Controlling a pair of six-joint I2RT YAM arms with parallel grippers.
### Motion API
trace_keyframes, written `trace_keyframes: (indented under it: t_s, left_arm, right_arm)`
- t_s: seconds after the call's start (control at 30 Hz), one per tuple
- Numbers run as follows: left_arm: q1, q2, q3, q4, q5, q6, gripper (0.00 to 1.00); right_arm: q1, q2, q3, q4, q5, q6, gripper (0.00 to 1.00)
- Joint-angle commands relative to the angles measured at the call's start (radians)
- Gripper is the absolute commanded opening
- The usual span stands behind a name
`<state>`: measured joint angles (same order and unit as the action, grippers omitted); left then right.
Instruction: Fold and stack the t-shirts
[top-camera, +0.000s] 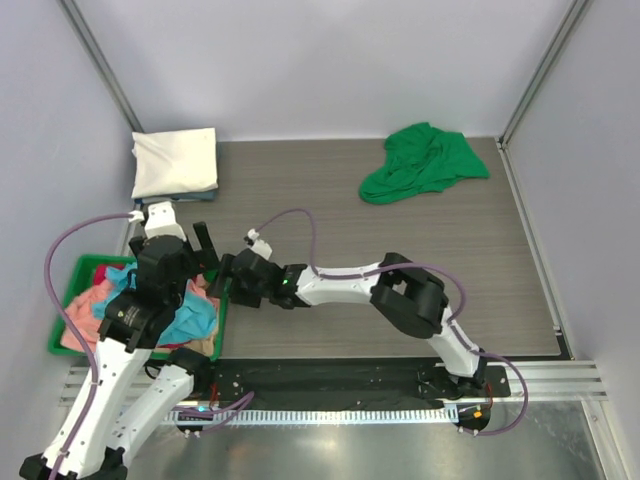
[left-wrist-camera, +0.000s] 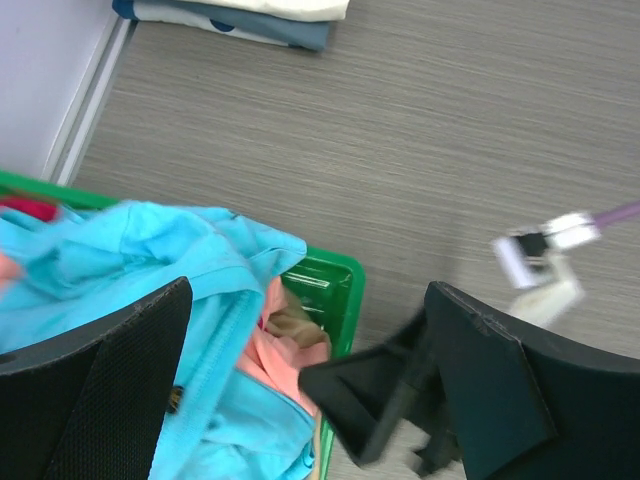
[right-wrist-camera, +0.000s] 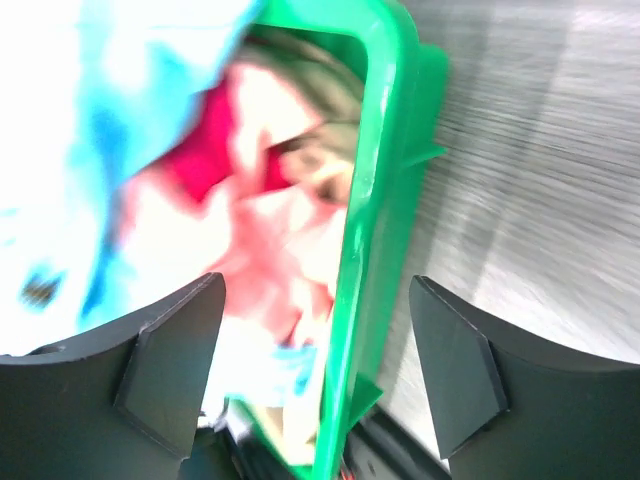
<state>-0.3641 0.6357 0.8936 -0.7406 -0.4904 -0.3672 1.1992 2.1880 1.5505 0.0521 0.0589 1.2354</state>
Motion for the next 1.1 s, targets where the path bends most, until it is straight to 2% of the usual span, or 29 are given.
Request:
trace_keyframes:
  t_s: [0.0, 0.23, 0.33, 0.37, 0.4, 0.53, 0.57, 0.6, 0.73, 0.77, 0.9, 1.07]
  left_arm:
    - [0.005, 0.013, 0.013, 0.012, -0.019, -0.016, 1.0]
    - [0.01, 0.033, 0.016, 0.014, -0.008, -0.013, 1.0]
    - [0.011, 0.036, 0.016, 0.012, -0.001, -0.013, 1.0]
    - [0.011, 0.035, 0.016, 0.015, 0.003, -0.015, 1.0]
    - [0.011, 0.036, 0.016, 0.014, 0.007, -0.012, 1.0]
    - [0.013, 0.047, 0.016, 0.02, 0.032, -0.009, 1.0]
    - [0.013, 0.048, 0.016, 0.02, 0.041, -0.007, 1.0]
    - [0.013, 0.055, 0.016, 0.021, 0.045, -0.007, 1.0]
    - [0.014, 0.07, 0.019, 0.02, 0.067, -0.006, 1.0]
    - [0.014, 0.071, 0.021, 0.02, 0.072, -0.003, 1.0]
    - [0.014, 0.085, 0.019, 0.021, 0.084, -0.003, 1.0]
    - [0.014, 0.097, 0.019, 0.02, 0.087, 0.002, 1.0]
  right_arm:
    - [-0.012, -0.198, -0.044, -0.128, 0.129, -0.132, 0.81]
    - [-0.082, -0.459, -0.323, -0.178, 0.225, -0.246, 0.84]
    - [-0.2, -0.582, -0.409, -0.19, 0.243, -0.339, 0.84]
    - [-0.308, -0.6, -0.417, -0.192, 0.225, -0.37, 0.85]
    - [-0.364, -0.609, -0.412, -0.216, 0.205, -0.416, 0.85]
    - [-0.604, -0.503, -0.226, -0.363, 0.257, -0.623, 0.85]
    - [-0.643, -0.472, -0.187, -0.386, 0.274, -0.646, 0.84]
    - [-0.733, -0.44, -0.109, -0.412, 0.269, -0.663, 0.84]
    - [-0.915, -0.259, 0.1, -0.44, 0.21, -0.695, 0.75]
    - [-0.943, -0.181, 0.147, -0.449, 0.2, -0.702, 0.71]
    - [-1.018, -0.001, 0.446, -0.52, 0.18, -0.721, 0.69]
    - [-1.066, 0.165, 0.661, -0.577, 0.194, -0.735, 0.7]
